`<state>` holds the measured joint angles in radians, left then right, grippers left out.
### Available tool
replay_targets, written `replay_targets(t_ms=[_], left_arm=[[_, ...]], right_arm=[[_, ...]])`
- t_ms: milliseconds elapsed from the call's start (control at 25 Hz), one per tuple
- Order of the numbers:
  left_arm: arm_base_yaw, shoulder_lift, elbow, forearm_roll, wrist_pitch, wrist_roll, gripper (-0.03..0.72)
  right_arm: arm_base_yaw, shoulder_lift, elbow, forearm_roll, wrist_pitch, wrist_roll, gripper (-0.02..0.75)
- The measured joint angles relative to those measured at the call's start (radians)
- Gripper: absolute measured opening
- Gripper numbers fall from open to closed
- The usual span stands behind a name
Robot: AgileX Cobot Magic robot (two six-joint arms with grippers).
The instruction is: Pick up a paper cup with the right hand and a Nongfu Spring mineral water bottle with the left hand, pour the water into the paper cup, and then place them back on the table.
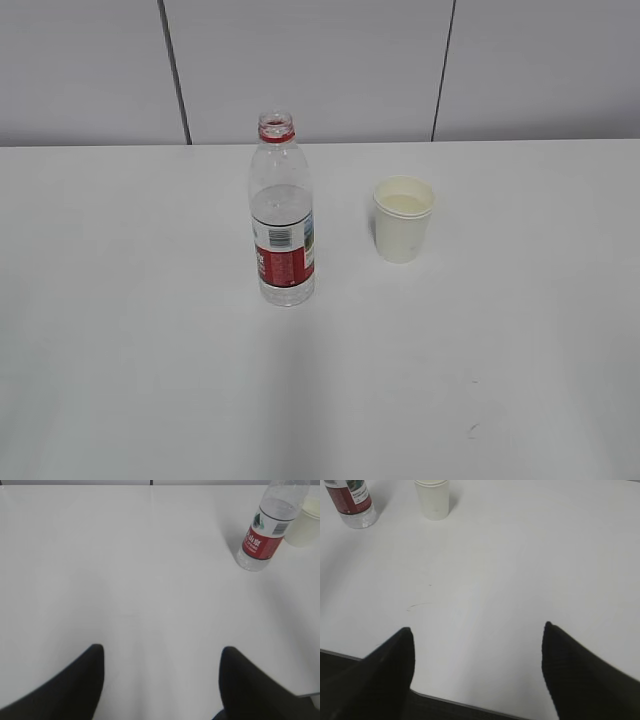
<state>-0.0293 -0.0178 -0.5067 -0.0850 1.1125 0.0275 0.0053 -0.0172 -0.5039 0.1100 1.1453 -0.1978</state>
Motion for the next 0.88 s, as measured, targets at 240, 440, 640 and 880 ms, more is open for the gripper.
replay_targets(t_ms=[240,440,640,880], left_arm=[[0.0,0.0,0.0,-0.001,0.0,0.0,0.439],[0.0,0.0,0.0,-0.001,0.0,0.0,0.428],[0.0,0.0,0.0,-0.001,0.0,0.0,0.427],[0.0,0.0,0.0,-0.001,0.0,0.0,0.424]], right_arm=[[0.0,0.0,0.0,0.0,0.0,0.0,0.591],[0.0,0.0,0.0,0.0,0.0,0.0,0.591],[0.0,0.0,0.0,0.0,0.0,0.0,0.591],[0.0,0.0,0.0,0.0,0.0,0.0,0.59]])
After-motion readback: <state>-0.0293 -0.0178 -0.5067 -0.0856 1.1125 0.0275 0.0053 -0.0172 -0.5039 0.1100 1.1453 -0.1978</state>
